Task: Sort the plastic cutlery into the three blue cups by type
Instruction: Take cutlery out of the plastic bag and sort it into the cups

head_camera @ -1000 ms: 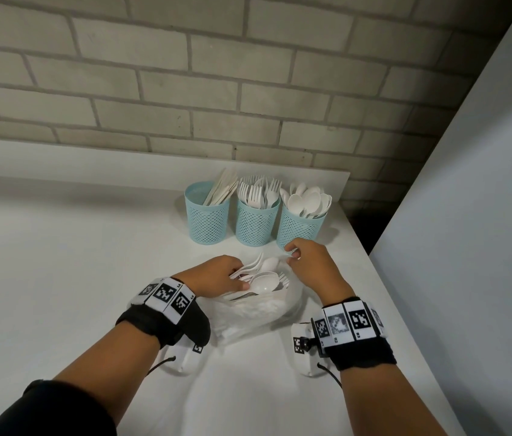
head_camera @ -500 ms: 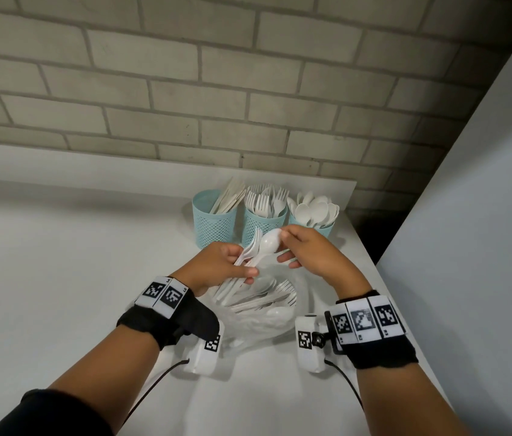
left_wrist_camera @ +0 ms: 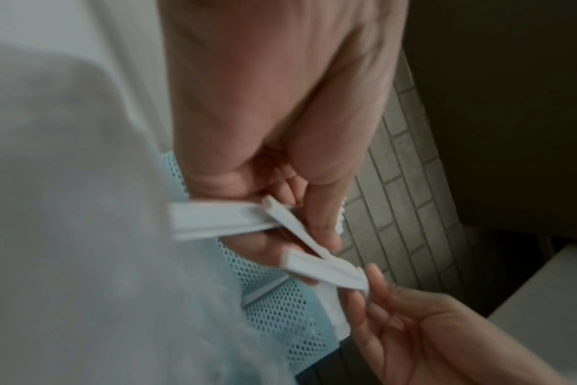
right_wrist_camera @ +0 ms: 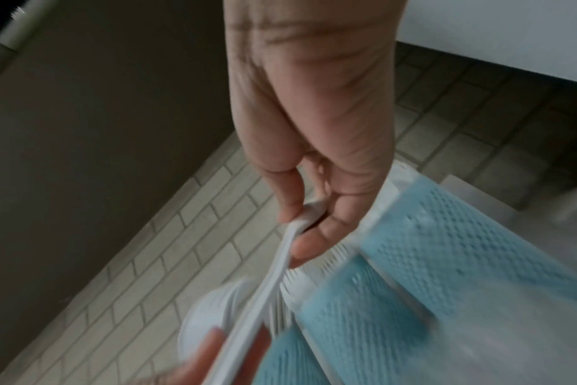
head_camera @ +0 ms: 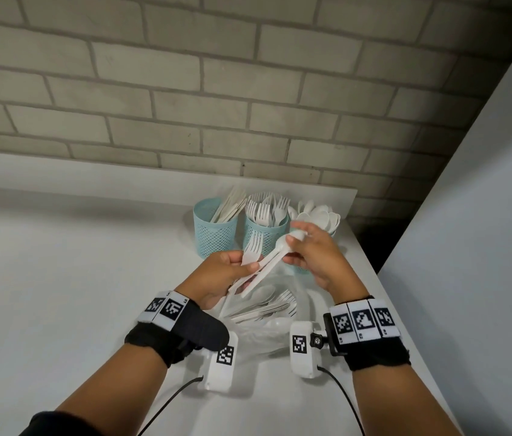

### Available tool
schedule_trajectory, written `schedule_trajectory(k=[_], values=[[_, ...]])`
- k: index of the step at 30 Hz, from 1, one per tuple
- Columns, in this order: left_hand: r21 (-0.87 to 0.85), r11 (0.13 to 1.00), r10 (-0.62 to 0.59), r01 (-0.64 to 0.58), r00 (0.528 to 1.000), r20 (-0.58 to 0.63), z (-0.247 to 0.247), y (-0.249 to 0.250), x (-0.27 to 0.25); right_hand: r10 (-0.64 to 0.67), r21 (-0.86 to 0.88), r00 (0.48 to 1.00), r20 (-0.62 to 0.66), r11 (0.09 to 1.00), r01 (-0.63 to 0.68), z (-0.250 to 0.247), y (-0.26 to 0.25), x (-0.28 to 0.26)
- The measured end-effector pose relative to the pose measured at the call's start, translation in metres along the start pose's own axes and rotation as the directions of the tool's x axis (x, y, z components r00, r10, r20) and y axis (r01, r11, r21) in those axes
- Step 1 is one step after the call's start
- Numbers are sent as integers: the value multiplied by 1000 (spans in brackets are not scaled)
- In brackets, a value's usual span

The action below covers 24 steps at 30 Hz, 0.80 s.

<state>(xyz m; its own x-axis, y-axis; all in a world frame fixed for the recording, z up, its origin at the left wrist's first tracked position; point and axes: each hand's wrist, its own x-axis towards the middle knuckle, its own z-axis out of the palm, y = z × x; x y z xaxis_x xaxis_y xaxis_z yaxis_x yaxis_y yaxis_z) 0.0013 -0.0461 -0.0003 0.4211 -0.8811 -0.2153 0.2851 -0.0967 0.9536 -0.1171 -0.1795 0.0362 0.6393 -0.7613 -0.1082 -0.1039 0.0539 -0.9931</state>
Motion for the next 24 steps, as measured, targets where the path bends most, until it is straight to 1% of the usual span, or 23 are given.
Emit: schedule_trajectory(k=[2,3,4,6,7,9,11,12,13,16,20,22,23,24], values=[[-51,998,21,-24,999,-47,3,2,1,-81,50,986,-145,995,90,-10,-14,2],[-79,996,33,-38,998,-55,4,4,1,-138,30,966,-220,989,148,-17,-21,3],[-98,994,44,-50,997,-58,5,7,0,-207,-22,934,-292,977,210,-25,-29,3],[-102,993,51,-59,996,-72,6,14,-1,-365,-170,833,-417,931,323,-38,-42,2],[-88,994,51,-58,995,-87,7,16,-1,-432,-231,778,-457,902,365,-43,-47,1],[-32,998,55,-59,992,-117,9,18,1,-523,-301,692,-498,853,427,-47,-53,-3],[-5,998,59,-60,991,-122,12,19,3,-580,-374,640,-503,814,444,-49,-54,-2],[-10,998,54,-56,991,-119,13,19,3,-596,-406,633,-494,802,438,-49,-54,-1],[-22,999,47,-50,992,-115,13,19,5,-603,-431,637,-480,795,427,-48,-53,1],[-82,996,19,-27,995,-101,15,21,6,-596,-511,688,-415,778,366,-46,-46,11],[-233,972,-9,6,1000,-10,17,23,4,-543,-634,768,-340,736,239,-44,-34,24],[-314,949,-8,18,999,31,17,24,2,-508,-694,816,-277,693,195,-43,-22,32],[-345,939,-4,18,999,41,17,24,2,-488,-739,842,-231,650,174,-42,-15,35],[-363,932,3,11,999,39,17,25,1,-466,-796,867,-174,586,155,-41,-8,38]])
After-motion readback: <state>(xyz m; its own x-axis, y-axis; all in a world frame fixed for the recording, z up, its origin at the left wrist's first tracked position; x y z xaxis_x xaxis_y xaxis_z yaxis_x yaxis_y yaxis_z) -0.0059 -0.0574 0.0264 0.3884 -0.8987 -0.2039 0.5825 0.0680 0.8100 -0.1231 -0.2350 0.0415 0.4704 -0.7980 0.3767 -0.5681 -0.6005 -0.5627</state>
